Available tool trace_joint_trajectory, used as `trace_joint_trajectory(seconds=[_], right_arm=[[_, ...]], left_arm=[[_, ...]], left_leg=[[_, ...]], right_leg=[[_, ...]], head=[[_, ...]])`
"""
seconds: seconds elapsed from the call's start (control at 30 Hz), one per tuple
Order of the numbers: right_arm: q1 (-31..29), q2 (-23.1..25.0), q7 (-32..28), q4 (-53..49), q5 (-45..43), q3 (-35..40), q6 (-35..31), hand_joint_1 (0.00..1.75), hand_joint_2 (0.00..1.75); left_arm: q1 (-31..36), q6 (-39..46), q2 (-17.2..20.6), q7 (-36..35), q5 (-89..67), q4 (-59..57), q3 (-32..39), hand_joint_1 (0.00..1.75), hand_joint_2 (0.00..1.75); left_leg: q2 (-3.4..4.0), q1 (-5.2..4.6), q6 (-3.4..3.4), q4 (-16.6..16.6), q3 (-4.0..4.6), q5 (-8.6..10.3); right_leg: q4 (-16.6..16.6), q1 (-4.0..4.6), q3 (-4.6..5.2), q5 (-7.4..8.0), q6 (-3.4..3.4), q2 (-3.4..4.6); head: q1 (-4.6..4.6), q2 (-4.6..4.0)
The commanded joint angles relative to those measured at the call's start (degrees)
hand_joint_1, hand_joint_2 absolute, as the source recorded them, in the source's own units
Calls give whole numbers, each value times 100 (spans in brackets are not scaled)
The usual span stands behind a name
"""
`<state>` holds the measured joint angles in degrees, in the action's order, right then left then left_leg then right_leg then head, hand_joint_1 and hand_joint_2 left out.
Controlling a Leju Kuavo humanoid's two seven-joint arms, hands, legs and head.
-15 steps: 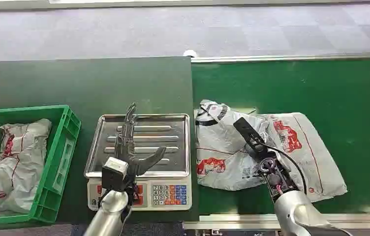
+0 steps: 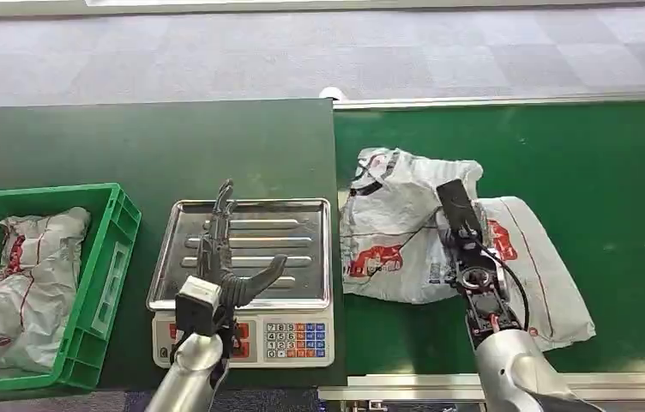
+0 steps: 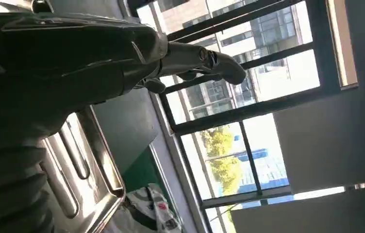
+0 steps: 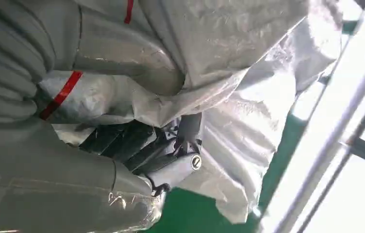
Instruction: Moved the parcel from conveyor to table for the left to box.
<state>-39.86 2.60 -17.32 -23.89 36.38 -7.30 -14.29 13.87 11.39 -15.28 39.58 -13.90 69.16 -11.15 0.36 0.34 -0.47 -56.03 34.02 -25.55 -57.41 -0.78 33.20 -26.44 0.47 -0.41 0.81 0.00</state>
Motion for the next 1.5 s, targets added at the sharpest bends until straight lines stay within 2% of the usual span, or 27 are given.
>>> trace_joint_trajectory(seconds=[0.03,0.37,0.63,0.77,0.97,1.0,1.17,1.33,1.5], right_arm=[[-24,258,-1337,-895,-976,-861,140,175,175],[476,378,-2109,-2122,-1714,-642,110,175,175],[734,458,-2268,-2708,-2083,-442,-25,175,175],[1093,411,-2268,-3574,-2480,207,-472,175,175],[1284,305,-2268,-4264,-2434,1268,-859,175,175],[1307,288,-2268,-4325,-2455,1411,-928,175,175],[1360,257,-2268,-4435,-2540,1499,-896,175,175],[1445,183,-2268,-4540,-2648,1960,-1111,175,175],[1445,183,-2268,-4540,-2648,1960,-1111,175,175]], left_arm=[[295,81,127,42,175,-445,-176,0,175],[471,116,169,42,362,-596,-449,0,175],[481,179,163,42,424,-494,-483,0,175],[434,508,191,42,557,-288,-506,0,175],[280,1073,239,42,625,169,-454,0,175],[248,1304,218,42,627,229,-414,0,175],[218,1325,219,42,735,263,-373,0,175],[110,2344,194,42,770,340,-208,0,175],[110,2344,194,42,770,340,-208,0,175]], left_leg=[[0,1,0,2,-5,-1],[-6,2,-1,3,-7,-1],[-2,1,0,3,-6,0],[-3,1,-1,1,-1,0],[15,-1,-1,2,-1,-4],[20,2,-1,0,-7,-8],[5,1,0,4,-5,-2],[11,2,1,5,-10,-4],[1,3,-1,6,-12,-3]], right_leg=[[3,1,-5,0,-3,4],[5,2,-7,-1,-4,-2],[4,2,-5,1,-4,1],[1,1,0,0,-4,0],[-1,0,6,1,-3,16],[0,3,0,-1,-5,22],[3,2,0,-1,-3,7],[7,2,-7,0,-3,13],[7,3,-11,-3,-6,5]], head=[[-2,0],[0,0],[0,0],[0,0],[0,0],[0,0],[2,0],[0,0],[0,0]])
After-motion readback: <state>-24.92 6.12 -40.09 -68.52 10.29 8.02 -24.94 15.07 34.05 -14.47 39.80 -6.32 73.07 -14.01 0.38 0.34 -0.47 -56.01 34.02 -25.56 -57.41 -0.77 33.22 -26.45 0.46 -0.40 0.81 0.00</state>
